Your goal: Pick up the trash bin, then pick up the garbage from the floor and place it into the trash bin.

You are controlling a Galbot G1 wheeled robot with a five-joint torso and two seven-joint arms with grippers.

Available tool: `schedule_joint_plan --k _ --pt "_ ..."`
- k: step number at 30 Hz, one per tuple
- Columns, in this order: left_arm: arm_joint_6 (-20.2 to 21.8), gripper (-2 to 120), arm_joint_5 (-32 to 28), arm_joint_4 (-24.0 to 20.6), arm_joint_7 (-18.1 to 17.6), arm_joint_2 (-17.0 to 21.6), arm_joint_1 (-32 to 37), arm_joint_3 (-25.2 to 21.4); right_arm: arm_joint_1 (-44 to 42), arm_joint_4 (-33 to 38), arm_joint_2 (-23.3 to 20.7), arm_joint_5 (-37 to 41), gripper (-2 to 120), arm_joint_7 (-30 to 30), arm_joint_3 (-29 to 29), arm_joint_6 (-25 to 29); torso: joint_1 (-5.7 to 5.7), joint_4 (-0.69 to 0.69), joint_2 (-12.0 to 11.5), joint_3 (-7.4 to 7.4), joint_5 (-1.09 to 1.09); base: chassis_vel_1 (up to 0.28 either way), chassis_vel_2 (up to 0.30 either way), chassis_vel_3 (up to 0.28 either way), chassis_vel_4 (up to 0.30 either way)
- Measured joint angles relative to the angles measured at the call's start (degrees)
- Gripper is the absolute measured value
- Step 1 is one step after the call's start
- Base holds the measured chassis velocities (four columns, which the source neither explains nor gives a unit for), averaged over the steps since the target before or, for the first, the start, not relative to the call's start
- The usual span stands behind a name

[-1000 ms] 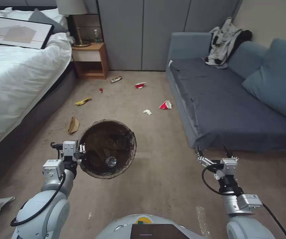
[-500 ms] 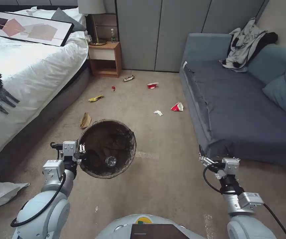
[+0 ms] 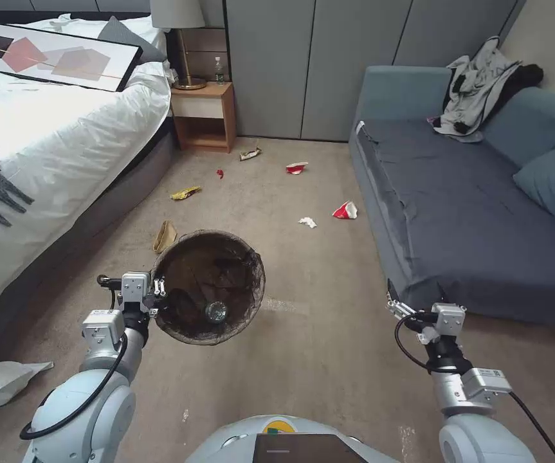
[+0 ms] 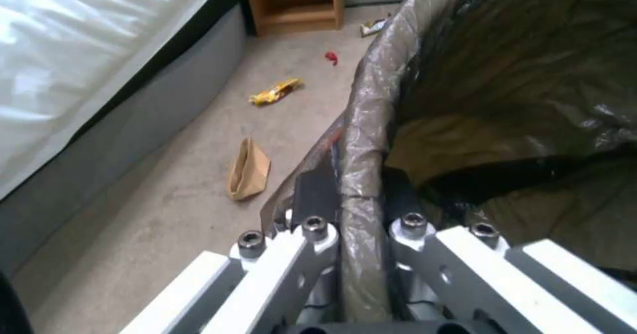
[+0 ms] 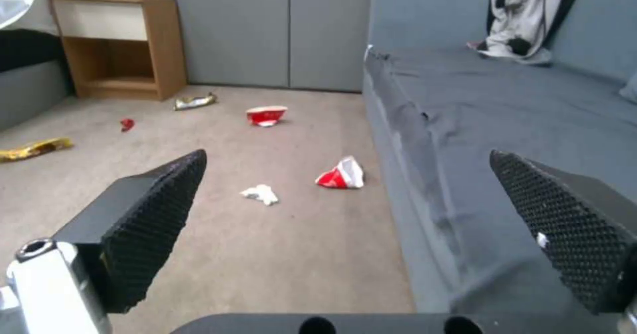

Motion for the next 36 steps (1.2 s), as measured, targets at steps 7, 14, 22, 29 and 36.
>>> schedule_joint_plan --k 7,14,22,29,36 --pt "-0.05 3 -0.12 0.00 0.07 -0.05 -0.06 -0.06 0.02 0.00 0.32 -0.71 100 0.06 -0.62 0.09 0.00 0.00 0.00 0.00 0.00 -0.157 0.158 0.158 -0.154" --pt "-0.09 3 -0.12 0.00 0.11 -0.10 -0.04 -0.04 -0.18 0.00 0.43 -0.92 100 0.12 -0.87 0.35 0.00 -0.01 0.00 0.00 -0.01 -0.185 0.189 0.174 -0.189" --pt "-0.12 3 -0.12 0.00 0.12 -0.24 0.20 -0.07 -0.40 -0.07 0.46 -1.22 100 0.12 -1.26 0.91 0.00 -0.01 0.00 0.01 -0.02 -0.220 0.211 0.212 -0.210" --pt "-0.12 3 0.00 0.00 0.11 -0.54 0.38 0.01 -0.72 -0.26 0.33 -1.25 100 0.17 -1.45 1.41 0.00 0.00 0.00 0.00 0.00 -0.209 0.206 0.197 -0.180" --pt "-0.12 3 0.04 0.00 0.09 -0.61 0.49 -0.02 -0.79 -0.37 0.20 -1.22 100 0.20 -1.42 1.67 0.00 0.01 0.00 0.00 0.01 -0.203 0.176 0.205 -0.201"
